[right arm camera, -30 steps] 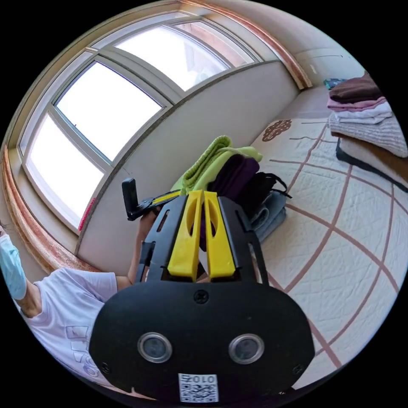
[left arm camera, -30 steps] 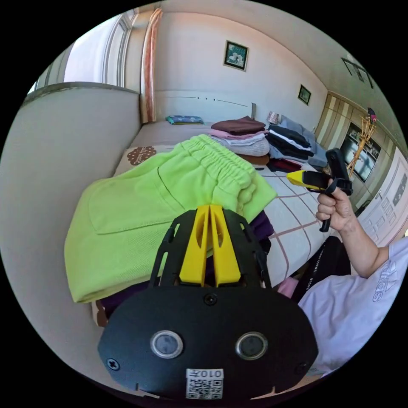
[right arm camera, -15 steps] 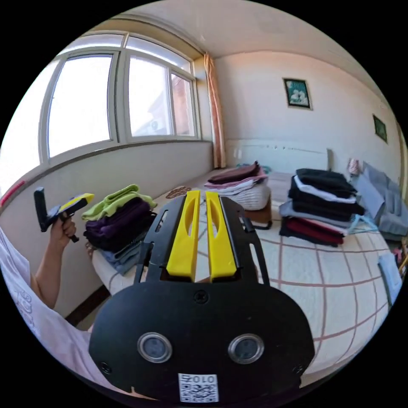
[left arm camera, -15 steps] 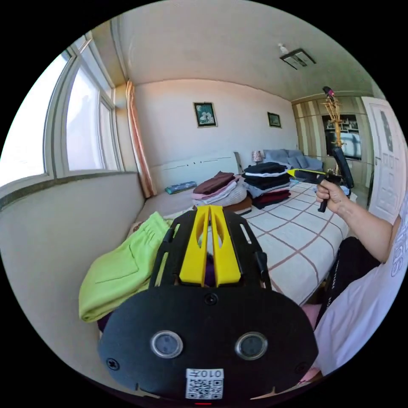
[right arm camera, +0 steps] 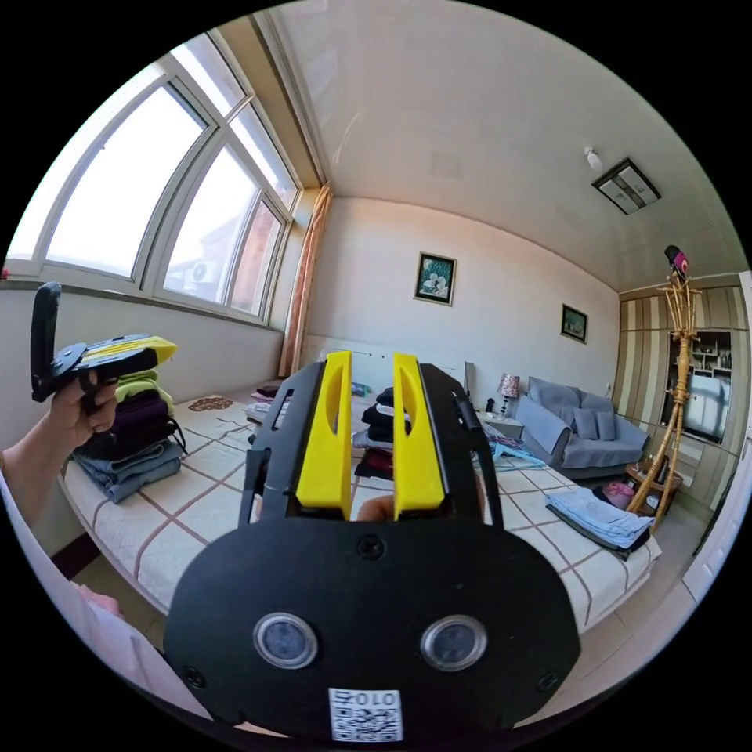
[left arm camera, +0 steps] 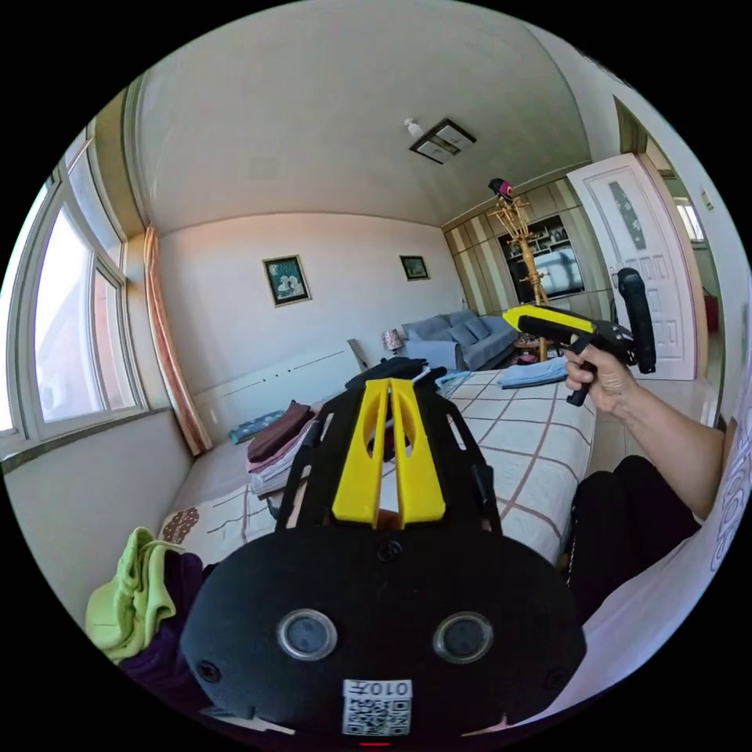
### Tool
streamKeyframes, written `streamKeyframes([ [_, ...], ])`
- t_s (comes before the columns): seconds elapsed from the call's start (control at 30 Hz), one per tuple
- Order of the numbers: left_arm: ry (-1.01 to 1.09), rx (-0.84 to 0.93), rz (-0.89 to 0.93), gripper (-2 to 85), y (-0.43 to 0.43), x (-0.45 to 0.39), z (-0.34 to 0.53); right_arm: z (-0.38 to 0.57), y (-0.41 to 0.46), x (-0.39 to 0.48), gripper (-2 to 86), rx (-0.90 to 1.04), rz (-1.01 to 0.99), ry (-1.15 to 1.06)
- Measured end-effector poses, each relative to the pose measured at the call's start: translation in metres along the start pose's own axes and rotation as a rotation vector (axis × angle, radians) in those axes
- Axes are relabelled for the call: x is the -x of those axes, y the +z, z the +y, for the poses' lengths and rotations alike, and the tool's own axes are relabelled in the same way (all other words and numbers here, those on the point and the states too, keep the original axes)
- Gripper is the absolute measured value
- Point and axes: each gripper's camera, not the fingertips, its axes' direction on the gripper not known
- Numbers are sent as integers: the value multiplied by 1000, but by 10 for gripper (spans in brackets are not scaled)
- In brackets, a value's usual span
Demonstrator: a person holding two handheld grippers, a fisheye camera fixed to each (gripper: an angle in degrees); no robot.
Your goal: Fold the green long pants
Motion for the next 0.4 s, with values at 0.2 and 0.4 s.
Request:
streamKeyframes([
  [0.2, -116, -117, 239, 0, 92, -94, -2, 74, -45, -52, 16, 68, 123, 45],
  [0.4, 22, -35, 502, 17, 240, -262, -31, 167, -82, -120, 31, 116, 161, 255],
])
